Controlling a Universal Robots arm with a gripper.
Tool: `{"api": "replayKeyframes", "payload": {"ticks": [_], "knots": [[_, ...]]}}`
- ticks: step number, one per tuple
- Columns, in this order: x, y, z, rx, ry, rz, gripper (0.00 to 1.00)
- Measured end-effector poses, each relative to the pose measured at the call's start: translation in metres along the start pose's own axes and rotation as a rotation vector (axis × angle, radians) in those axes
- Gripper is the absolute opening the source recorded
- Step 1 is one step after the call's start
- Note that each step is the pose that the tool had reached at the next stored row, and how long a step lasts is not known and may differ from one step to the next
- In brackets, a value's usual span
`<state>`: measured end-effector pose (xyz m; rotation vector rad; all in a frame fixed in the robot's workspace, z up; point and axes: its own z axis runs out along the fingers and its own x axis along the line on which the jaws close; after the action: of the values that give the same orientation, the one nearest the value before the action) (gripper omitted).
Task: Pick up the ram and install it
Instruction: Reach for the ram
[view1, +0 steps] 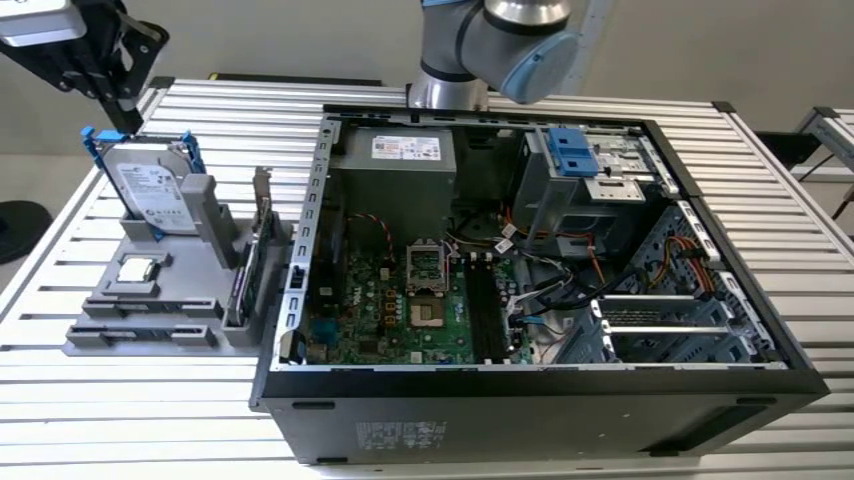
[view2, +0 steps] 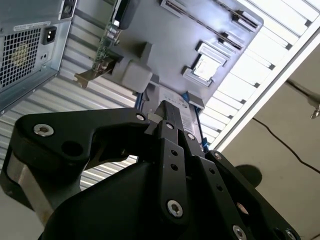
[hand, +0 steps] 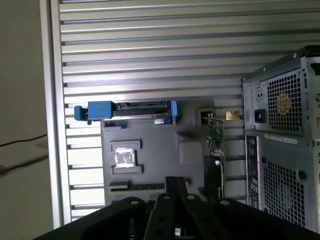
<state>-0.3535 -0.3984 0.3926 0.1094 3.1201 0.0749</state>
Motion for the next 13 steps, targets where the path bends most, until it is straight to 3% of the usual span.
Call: {"api": "replayKeyframes", "payload": {"ticks": [13], "knots": [[0.0219, -0.0015, -0.0004, 0.0, 0.0, 0.0, 0.0]]}}
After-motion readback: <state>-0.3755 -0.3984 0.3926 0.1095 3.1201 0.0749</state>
